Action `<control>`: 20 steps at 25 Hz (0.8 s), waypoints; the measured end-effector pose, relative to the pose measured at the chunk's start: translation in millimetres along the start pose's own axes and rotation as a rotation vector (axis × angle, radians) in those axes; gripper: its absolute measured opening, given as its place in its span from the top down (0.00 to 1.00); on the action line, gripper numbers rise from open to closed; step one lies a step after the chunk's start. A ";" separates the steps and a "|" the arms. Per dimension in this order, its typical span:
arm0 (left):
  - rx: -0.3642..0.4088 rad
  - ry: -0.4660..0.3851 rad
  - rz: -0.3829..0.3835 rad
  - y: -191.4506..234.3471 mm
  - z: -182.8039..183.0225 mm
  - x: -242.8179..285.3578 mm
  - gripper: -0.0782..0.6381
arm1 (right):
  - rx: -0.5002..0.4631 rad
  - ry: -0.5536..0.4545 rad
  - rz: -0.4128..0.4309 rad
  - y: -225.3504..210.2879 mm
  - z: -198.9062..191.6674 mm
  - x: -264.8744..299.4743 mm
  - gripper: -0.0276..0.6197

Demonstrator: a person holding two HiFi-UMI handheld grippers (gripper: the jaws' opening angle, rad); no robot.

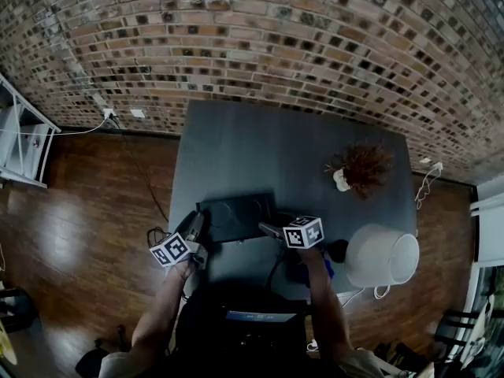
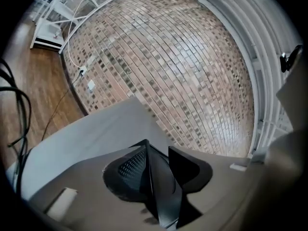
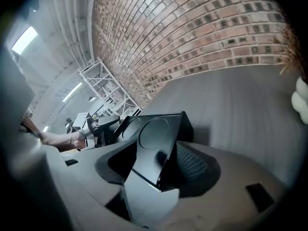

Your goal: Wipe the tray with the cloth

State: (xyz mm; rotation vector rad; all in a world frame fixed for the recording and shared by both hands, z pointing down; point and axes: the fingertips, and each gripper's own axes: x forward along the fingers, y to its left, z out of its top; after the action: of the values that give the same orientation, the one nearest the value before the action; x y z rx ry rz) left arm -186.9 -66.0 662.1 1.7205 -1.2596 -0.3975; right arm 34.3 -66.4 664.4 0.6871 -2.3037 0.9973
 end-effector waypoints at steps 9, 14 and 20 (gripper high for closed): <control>0.107 0.116 -0.043 -23.4 1.6 67.9 0.70 | 0.099 -0.077 -0.106 -28.5 6.9 -27.8 0.56; 0.109 0.135 -0.061 -36.6 -7.6 96.5 0.70 | 0.135 -0.106 -0.168 -53.6 10.9 -41.8 0.57; 0.090 0.143 -0.085 -37.3 -8.8 98.0 0.70 | 0.158 -0.113 -0.157 -62.1 1.8 -35.1 0.57</control>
State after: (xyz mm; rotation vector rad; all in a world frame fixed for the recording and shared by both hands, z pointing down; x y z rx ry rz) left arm -118.3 -145.7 660.7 1.8498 -1.1184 -0.2651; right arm 98.6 -96.6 671.6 0.9962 -2.2414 1.0988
